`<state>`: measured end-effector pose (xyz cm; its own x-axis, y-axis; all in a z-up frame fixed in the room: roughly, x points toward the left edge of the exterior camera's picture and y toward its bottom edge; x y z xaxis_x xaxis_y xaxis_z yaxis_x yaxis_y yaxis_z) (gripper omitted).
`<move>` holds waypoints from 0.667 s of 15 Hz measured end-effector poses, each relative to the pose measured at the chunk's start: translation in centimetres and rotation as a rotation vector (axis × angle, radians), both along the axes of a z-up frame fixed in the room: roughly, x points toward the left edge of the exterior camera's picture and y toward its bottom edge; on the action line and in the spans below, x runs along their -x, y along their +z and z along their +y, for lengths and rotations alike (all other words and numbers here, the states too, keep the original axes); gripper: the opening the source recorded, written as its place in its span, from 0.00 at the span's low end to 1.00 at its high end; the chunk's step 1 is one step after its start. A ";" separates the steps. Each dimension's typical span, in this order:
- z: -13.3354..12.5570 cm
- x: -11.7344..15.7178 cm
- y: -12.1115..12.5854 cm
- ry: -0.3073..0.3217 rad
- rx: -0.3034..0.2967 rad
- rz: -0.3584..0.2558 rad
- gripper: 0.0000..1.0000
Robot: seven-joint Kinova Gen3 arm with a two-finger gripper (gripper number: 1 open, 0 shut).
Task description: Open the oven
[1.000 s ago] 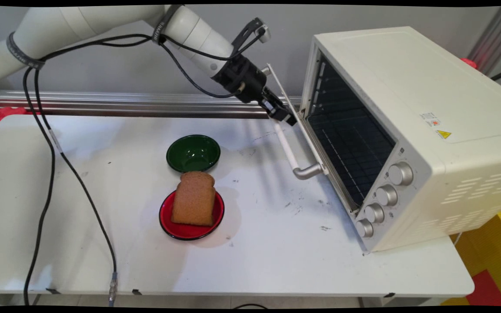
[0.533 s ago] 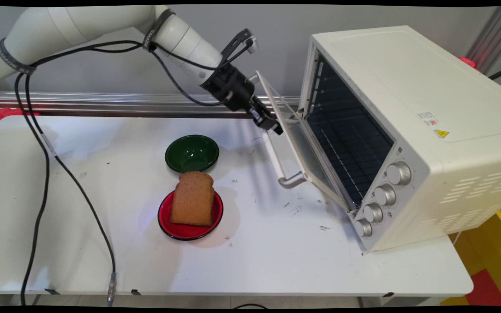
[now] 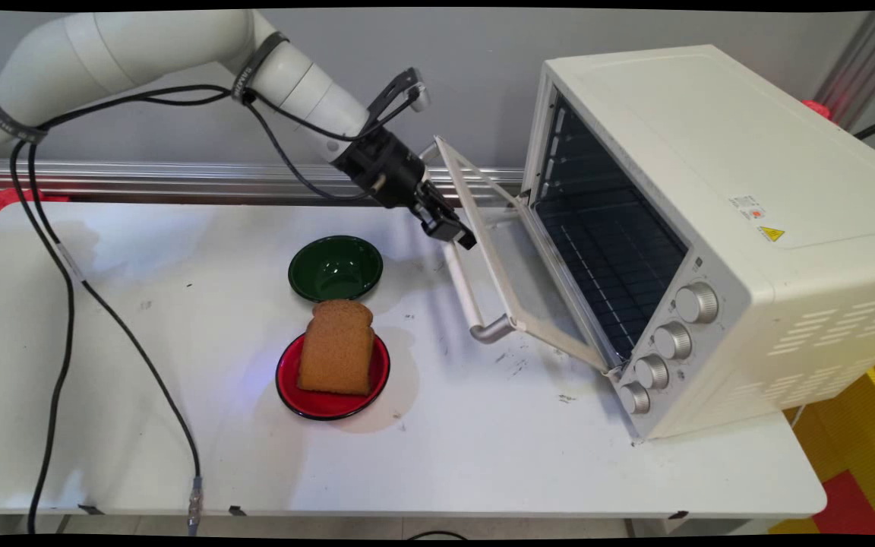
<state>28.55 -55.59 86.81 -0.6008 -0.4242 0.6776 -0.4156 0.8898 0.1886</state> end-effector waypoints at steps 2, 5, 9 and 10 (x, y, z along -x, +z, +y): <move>0.2 -0.5 -0.5 -0.008 0.009 -0.002 0.00; 0.4 -1.1 -1.4 -0.023 0.035 -0.001 0.00; 0.6 -1.6 -2.4 -0.044 0.079 -0.002 0.00; 0.6 -1.7 -2.5 -0.048 0.085 -0.001 0.00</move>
